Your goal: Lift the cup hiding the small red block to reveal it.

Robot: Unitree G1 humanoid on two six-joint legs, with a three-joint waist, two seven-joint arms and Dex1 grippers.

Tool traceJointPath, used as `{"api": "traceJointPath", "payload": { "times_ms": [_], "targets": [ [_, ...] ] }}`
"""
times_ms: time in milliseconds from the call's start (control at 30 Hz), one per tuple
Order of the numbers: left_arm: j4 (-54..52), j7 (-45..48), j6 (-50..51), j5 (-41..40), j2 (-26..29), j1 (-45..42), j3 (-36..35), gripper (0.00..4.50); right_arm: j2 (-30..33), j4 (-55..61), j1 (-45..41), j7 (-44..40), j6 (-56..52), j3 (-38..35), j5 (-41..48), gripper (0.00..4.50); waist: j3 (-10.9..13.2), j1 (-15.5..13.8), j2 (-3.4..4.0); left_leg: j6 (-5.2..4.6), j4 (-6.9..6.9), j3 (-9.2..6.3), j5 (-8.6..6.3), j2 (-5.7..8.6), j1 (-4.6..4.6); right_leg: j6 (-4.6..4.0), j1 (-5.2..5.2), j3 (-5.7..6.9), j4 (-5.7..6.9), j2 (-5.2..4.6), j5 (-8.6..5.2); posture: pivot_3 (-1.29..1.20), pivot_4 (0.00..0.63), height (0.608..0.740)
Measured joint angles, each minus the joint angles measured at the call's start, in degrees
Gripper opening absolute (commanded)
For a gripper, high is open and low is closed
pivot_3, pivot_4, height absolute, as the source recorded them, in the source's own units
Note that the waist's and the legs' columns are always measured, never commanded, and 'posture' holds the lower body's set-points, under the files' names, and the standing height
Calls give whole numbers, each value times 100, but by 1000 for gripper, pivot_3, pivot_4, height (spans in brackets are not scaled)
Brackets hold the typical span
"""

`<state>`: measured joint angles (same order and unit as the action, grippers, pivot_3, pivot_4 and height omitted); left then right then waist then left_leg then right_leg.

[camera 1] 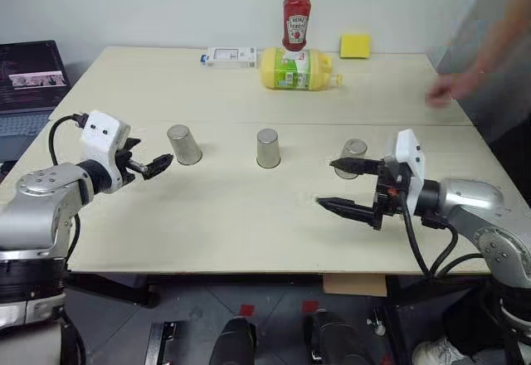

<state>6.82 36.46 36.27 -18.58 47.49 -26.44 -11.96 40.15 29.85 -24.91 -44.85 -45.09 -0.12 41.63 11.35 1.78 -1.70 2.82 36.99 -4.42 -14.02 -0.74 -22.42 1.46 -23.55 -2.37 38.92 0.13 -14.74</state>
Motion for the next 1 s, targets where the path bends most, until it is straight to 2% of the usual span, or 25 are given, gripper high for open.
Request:
{"api": "traceJointPath", "payload": {
  "times_ms": [300, 533, 767, 1000],
  "targets": [
    [1646, 50, -629, 477, -421, -1118, 506, 4465, -170, 21, -559, -12, -255, 265, 68, 4500, 0, -7, -1, 0, 2, -7, 0, 3, -10, -1, -7, 7, 2, -4, 1, 0, 150, 740],
    [3172, 276, -1310, 890, -864, -2007, 945, 4465, -188, 62, -592, -25, -319, 339, 128, 4500, -1, -11, -1, 0, 7, -10, 0, 8, -18, 0, -8, 8, 3, -6, 2, 0, 150, 740],
    [4665, 153, -2044, 1288, -1149, -2877, 1035, 4465, -181, 87, -599, -25, -318, 346, 126, 4500, -1, -2, -2, 0, 5, -10, 0, 9, -21, 1, -12, 9, 4, -6, 2, 0, 150, 740],
    [5682, -82, -2543, 1458, -1385, -3239, 997, 3130, -173, 92, -586, -22, -312, 344, 123, 4500, -1, 2, -2, 0, 6, -11, 0, 10, -22, 1, -13, 10, 6, -6, 3, 0, 150, 740]
  ]
}}
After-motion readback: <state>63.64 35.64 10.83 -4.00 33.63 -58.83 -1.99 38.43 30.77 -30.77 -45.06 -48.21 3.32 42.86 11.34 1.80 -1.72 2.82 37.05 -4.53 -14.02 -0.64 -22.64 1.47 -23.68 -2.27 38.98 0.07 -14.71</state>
